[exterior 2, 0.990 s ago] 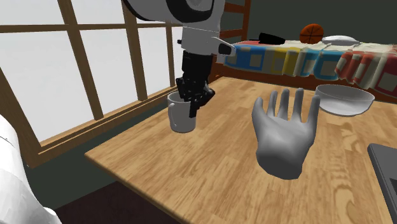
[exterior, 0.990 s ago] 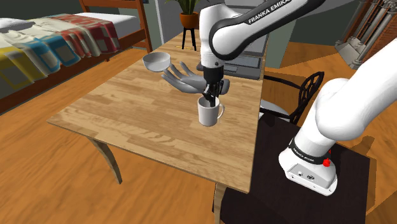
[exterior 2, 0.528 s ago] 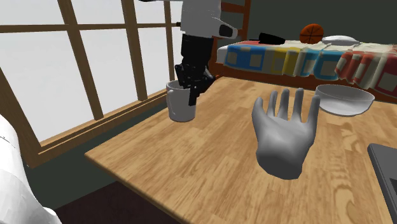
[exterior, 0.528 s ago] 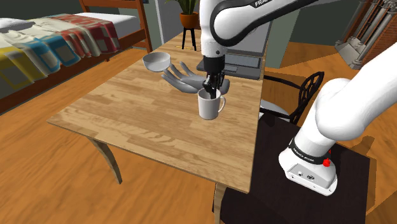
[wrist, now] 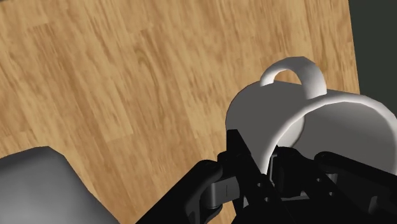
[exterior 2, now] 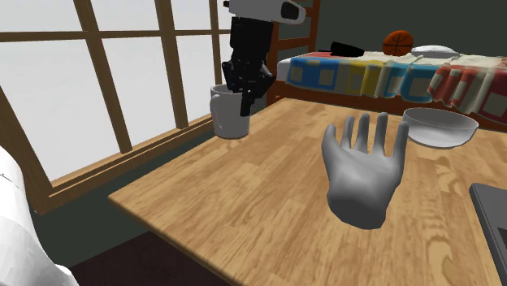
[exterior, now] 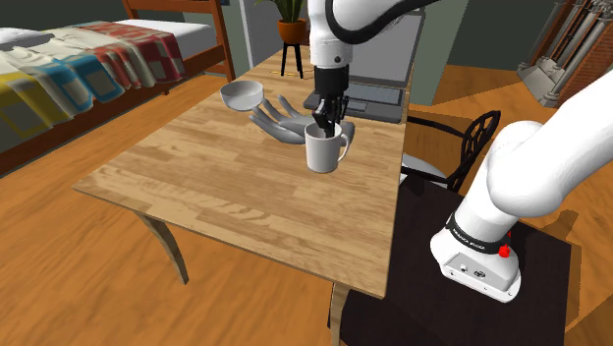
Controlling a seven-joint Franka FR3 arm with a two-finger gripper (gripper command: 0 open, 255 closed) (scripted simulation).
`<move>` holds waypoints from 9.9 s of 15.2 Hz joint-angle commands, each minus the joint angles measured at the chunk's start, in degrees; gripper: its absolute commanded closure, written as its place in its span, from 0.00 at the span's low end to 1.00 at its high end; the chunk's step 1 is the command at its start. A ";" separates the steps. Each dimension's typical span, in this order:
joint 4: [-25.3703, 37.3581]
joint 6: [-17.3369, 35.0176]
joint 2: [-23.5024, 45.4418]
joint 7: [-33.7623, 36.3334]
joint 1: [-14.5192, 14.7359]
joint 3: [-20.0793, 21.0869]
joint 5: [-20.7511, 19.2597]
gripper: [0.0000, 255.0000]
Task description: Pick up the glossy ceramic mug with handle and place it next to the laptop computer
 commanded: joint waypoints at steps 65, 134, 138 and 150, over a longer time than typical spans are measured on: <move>56.79 -46.86 10.95 -10.15 -5.27 -10.06 -5.08 1.00; 22.15 -8.89 14.55 -41.60 -18.40 -27.88 -12.27 1.00; 19.36 -5.82 14.84 -41.61 -18.46 -28.01 -12.24 1.00; 12.17 3.39 16.97 -41.97 -18.62 -28.48 -11.80 1.00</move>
